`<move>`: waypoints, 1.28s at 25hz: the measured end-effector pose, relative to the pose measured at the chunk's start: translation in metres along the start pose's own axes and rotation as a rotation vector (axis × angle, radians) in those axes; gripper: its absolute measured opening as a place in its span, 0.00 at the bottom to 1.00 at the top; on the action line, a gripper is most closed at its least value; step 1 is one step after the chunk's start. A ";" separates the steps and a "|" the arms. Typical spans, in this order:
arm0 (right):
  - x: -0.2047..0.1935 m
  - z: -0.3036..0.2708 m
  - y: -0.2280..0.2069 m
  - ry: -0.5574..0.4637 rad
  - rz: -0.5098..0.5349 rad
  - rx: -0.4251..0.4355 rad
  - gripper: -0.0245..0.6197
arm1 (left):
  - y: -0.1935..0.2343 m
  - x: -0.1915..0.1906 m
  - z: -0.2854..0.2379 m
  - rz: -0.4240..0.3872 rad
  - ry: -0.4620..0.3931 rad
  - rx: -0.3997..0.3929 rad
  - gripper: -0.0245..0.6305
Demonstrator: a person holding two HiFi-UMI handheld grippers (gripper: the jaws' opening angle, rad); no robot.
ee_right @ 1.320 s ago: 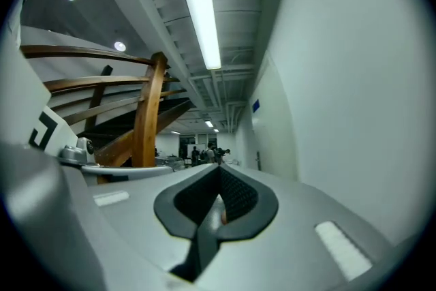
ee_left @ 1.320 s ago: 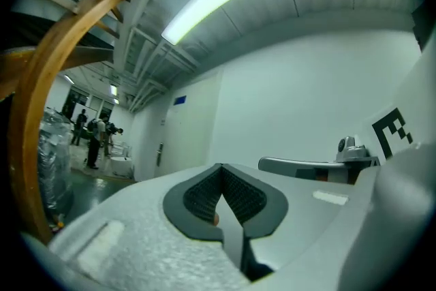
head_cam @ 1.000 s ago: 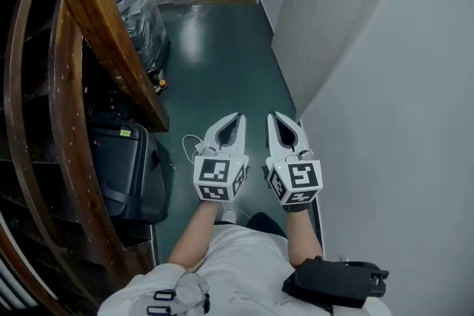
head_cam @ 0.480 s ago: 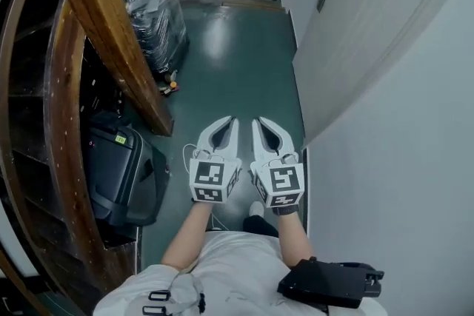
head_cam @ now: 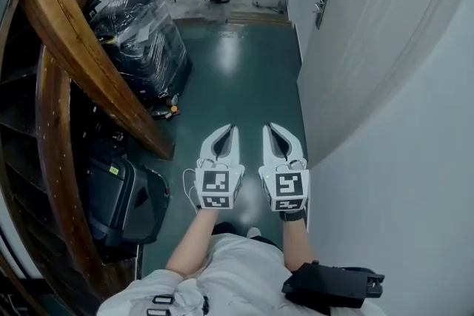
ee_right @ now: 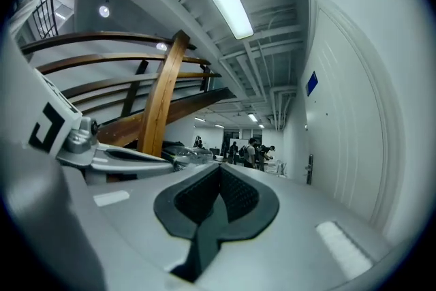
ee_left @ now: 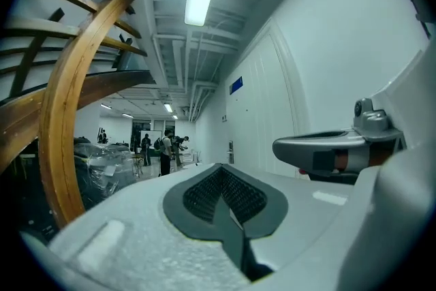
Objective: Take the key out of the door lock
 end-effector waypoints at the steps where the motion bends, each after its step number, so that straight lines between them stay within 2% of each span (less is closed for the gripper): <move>1: -0.005 -0.009 -0.007 0.011 -0.004 0.004 0.04 | -0.001 -0.001 -0.010 -0.001 0.006 -0.009 0.04; 7: -0.028 -0.078 -0.034 0.029 -0.052 0.063 0.04 | 0.008 -0.010 -0.079 -0.016 -0.035 -0.093 0.04; 12: -0.031 -0.162 -0.058 0.037 -0.013 0.047 0.04 | 0.050 -0.018 -0.162 0.003 -0.065 -0.106 0.04; 15: -0.013 -0.225 -0.069 0.016 -0.066 0.061 0.04 | 0.092 0.002 -0.209 0.004 -0.095 -0.095 0.04; 18: -0.005 -0.272 -0.077 -0.028 -0.184 0.079 0.04 | 0.127 0.022 -0.238 -0.051 -0.143 -0.070 0.04; 20: -0.021 -0.299 -0.077 -0.005 -0.206 0.071 0.04 | 0.149 0.015 -0.257 -0.061 -0.143 -0.043 0.04; 23: -0.051 -0.348 -0.072 0.096 -0.195 0.105 0.04 | 0.186 -0.011 -0.291 0.005 -0.083 0.001 0.04; 25: -0.057 -0.373 -0.077 0.129 -0.204 0.125 0.04 | 0.204 -0.020 -0.311 0.045 -0.068 0.033 0.04; 29: -0.051 -0.427 -0.107 0.092 -0.223 0.121 0.05 | 0.228 -0.022 -0.362 0.046 -0.079 0.042 0.04; 32: -0.054 -0.478 -0.132 0.089 -0.231 0.125 0.04 | 0.246 -0.031 -0.412 0.047 -0.057 0.040 0.04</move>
Point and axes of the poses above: the fingertips, and each gripper's own axes: z backward along the fingers, y to its left, x out of its top, the point moved 3 cm from there along z, backward along the fingers, and after that the axes turned 4 degrees about -z, right-handed, at the moved point
